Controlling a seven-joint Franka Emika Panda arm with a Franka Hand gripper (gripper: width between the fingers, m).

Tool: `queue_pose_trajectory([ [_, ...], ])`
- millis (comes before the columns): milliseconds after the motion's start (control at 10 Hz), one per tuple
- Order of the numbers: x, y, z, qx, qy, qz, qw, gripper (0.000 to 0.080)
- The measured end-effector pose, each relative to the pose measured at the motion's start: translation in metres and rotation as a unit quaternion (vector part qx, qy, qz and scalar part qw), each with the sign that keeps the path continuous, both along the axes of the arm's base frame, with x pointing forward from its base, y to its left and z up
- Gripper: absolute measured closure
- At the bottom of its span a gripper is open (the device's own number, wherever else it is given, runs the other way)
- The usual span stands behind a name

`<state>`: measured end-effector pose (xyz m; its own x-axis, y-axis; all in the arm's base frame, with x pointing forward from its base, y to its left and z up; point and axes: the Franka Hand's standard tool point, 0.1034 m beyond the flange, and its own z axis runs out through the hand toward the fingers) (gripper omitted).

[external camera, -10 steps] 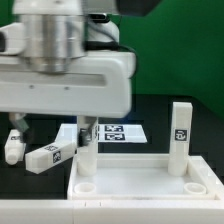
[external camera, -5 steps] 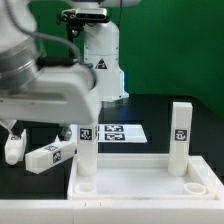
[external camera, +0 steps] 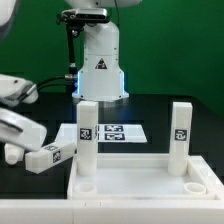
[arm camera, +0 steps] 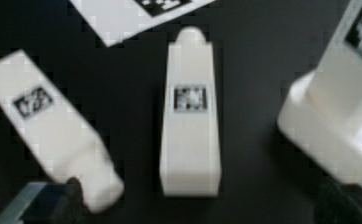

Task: Assemble desk

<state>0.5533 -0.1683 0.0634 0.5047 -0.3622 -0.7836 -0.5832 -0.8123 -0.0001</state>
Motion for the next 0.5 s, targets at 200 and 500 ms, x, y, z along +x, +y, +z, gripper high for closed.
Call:
queue_pose_trajectory([
  [200,-0.01,0.008,-0.008,-0.005,-0.003,-0.024,1.0,0.0151],
  [500,-0.021,0.022,-0.023,-0.003,0.012,-0.035,0.999,0.0151],
])
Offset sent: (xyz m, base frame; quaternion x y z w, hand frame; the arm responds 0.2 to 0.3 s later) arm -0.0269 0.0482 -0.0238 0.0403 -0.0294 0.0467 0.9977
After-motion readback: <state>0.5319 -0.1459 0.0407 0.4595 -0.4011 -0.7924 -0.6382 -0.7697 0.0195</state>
